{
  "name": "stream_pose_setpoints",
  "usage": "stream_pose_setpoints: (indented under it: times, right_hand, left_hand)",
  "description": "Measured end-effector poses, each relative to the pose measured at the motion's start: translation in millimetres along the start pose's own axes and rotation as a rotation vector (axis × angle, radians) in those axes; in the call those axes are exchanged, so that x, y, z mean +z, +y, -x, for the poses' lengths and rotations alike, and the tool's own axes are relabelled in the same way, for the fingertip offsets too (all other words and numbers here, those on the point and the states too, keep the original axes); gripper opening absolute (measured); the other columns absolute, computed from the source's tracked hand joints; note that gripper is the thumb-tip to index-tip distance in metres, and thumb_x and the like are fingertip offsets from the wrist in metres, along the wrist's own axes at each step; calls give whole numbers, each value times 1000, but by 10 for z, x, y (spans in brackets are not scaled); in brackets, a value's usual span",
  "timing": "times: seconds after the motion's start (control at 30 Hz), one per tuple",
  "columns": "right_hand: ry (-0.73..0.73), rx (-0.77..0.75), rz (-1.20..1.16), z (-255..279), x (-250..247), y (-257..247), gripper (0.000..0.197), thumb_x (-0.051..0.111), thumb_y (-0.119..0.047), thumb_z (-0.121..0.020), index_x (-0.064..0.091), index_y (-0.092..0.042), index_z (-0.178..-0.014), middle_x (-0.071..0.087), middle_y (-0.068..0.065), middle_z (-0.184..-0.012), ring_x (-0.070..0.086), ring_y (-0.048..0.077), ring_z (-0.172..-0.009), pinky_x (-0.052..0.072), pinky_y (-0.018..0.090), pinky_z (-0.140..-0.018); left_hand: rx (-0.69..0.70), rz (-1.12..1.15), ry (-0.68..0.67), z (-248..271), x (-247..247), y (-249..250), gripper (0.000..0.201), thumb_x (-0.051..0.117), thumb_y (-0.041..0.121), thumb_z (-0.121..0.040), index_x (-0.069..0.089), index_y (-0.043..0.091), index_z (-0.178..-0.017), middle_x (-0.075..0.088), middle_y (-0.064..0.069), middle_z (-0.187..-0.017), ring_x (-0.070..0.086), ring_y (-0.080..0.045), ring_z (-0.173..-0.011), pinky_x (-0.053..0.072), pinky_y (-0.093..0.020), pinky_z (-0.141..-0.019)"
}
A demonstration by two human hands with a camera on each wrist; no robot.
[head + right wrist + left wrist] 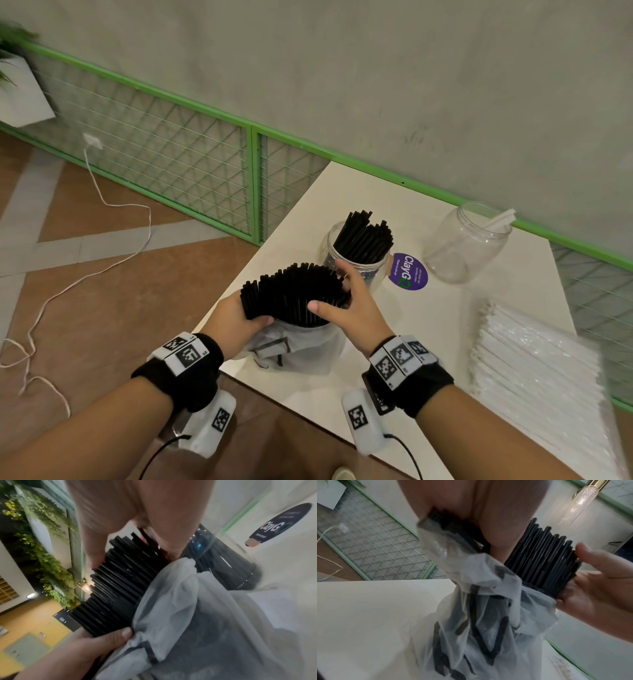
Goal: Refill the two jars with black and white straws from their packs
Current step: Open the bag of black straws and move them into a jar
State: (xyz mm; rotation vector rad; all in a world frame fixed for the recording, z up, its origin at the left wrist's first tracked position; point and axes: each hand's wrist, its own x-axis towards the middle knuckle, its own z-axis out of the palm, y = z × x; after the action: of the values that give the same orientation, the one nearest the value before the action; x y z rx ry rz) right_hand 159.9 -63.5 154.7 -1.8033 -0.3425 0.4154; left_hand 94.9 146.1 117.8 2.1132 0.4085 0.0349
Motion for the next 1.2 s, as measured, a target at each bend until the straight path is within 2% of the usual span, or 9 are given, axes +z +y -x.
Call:
stream_pose_setpoints:
  times: [0.1,0.23,0.43,0.6,0.67,0.77,0.93,1.03,1.2]
  right_hand:
    - [54,11,-150,-15,27,37,96,84,-22,-71,24,-34,-145,51,-19,-123,50,-21,-107,43,22,-98]
    - [-40,18,-19,-1,72,183,108,88,-37,-57,27,-28,-145,48,-15,-133,46,-2,-125,38,26,-106]
    - [12,-91,88,-8,110,144,47,86,-19,-68,60,-37,-102,68,-8,-106,62,3,-105,49,26,-94]
    - [78,-198,175,-26,4,21,38,85,-30,-69,59,-45,-93,67,3,-103,63,12,-102,50,23,-89]
    - [42,-175,180,-27,-25,47,40,85,-23,-69,60,-41,-95,69,-5,-100,63,3,-98,49,15,-86]
    - [-27,-113,158,-9,-33,125,40,85,-17,-70,63,-34,-98,69,-15,-95,63,-7,-92,47,10,-82]
    - [-34,-107,159,19,-28,185,42,84,-18,-71,62,-38,-99,69,-18,-95,62,-7,-96,47,9,-83]
    - [-31,-133,124,5,-50,133,35,83,-18,-71,65,-28,-100,71,-11,-95,64,-1,-94,49,13,-82]
    - [-8,-179,94,-26,-119,-31,15,78,-15,-78,66,-19,-86,69,-8,-81,64,-1,-80,47,11,-72]
  left_hand:
    - [3,17,1,13,-3,-16,33,73,13,-80,61,11,-110,65,0,-96,60,-17,-92,42,-26,-78]
    - [1,-2,-4,26,-10,0,32,72,14,-80,61,10,-110,65,-2,-99,58,-16,-91,41,-26,-78]
    - [17,38,1,74,7,47,31,72,12,-80,61,14,-108,63,3,-96,59,-17,-92,41,-25,-77]
    - [47,107,47,81,38,118,40,74,11,-78,58,12,-114,63,1,-102,57,-15,-95,41,-27,-83]
    - [82,147,6,80,71,116,51,76,10,-74,55,14,-121,63,3,-109,57,-14,-104,42,-29,-90]
    - [154,261,-86,106,86,92,81,82,36,-58,46,26,-130,58,6,-123,52,-8,-117,41,-34,-103]
    - [263,210,-110,102,-8,229,111,89,44,-52,25,37,-143,37,13,-140,34,-1,-128,27,-20,-104]
    - [393,89,-98,65,-40,302,107,85,50,-55,20,46,-140,30,19,-143,26,7,-131,21,-12,-104]
    - [452,8,-35,50,6,317,66,74,53,-63,48,49,-123,43,16,-134,36,11,-119,24,2,-94]
